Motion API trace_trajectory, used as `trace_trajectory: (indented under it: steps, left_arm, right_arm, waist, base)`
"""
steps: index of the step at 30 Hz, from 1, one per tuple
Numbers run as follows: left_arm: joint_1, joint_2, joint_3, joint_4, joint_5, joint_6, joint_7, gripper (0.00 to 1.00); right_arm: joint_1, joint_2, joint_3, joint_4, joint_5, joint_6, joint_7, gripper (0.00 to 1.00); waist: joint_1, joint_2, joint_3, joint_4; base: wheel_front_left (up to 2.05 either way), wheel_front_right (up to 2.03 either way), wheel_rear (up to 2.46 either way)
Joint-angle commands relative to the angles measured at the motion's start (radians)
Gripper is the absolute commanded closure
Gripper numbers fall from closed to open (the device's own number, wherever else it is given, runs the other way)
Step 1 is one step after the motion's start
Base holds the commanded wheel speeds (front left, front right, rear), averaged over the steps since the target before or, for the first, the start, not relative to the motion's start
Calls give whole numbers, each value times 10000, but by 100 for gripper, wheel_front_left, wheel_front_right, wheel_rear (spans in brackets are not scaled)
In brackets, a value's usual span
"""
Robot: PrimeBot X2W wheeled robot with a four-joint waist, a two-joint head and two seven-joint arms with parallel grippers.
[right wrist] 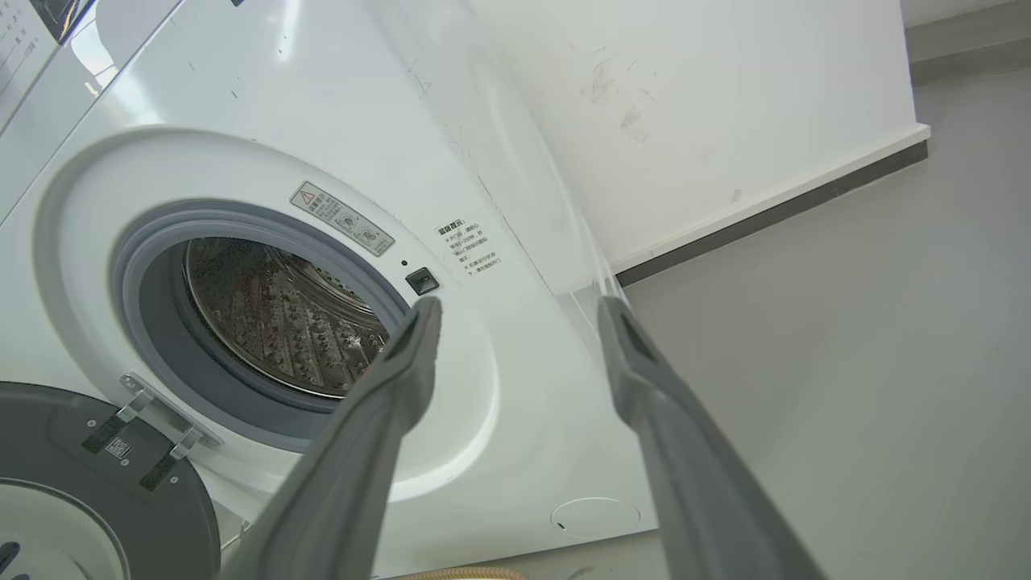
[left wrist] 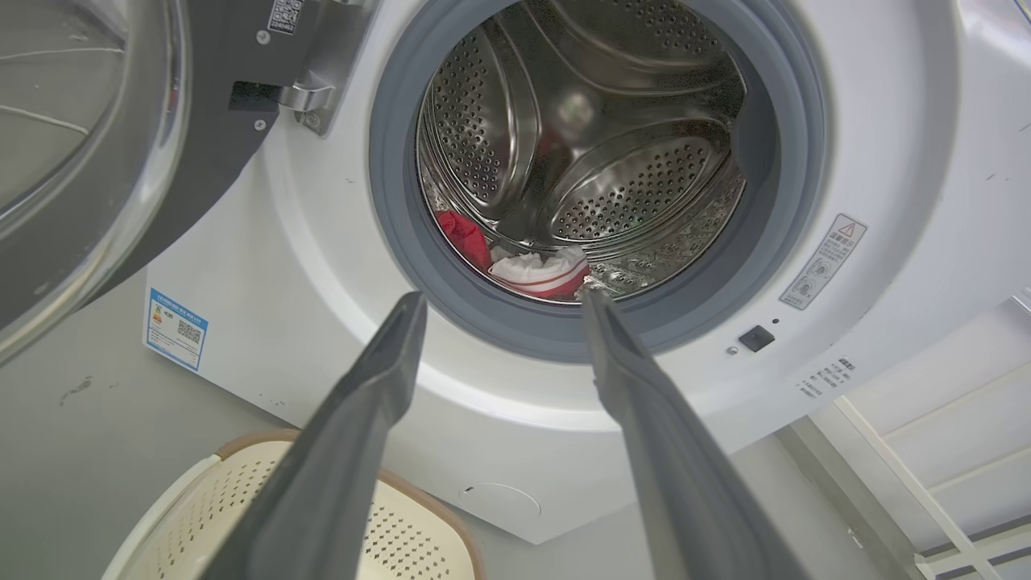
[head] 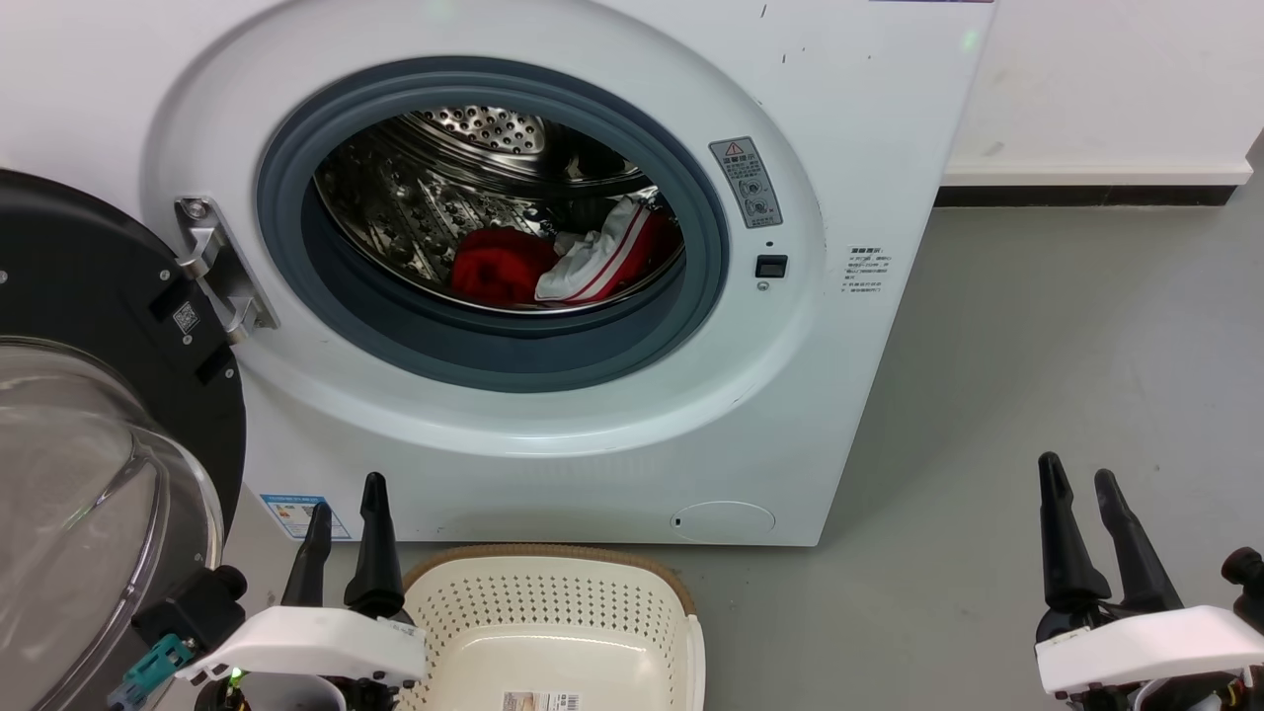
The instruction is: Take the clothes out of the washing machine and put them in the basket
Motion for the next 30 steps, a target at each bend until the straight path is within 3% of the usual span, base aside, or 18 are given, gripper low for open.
trace_trajectory:
  steps: [1, 30]
  left_arm:
    - [-4, 22, -43, -188, 417, 62, -123, 0]
    - [329, 28, -212, -357, 3236, 173, -857, 0]
  right_arm:
    - [24, -8, 18, -229, -441, 0, -117, 0]
    - [494, -4, 32, -799, -3492, 0, -839, 0]
  waist:
    - [-1, -1, 5, -2]
    - [-1, -1, -1, 9]
  base:
    - [0, 0, 0]
    - [0, 0, 0]
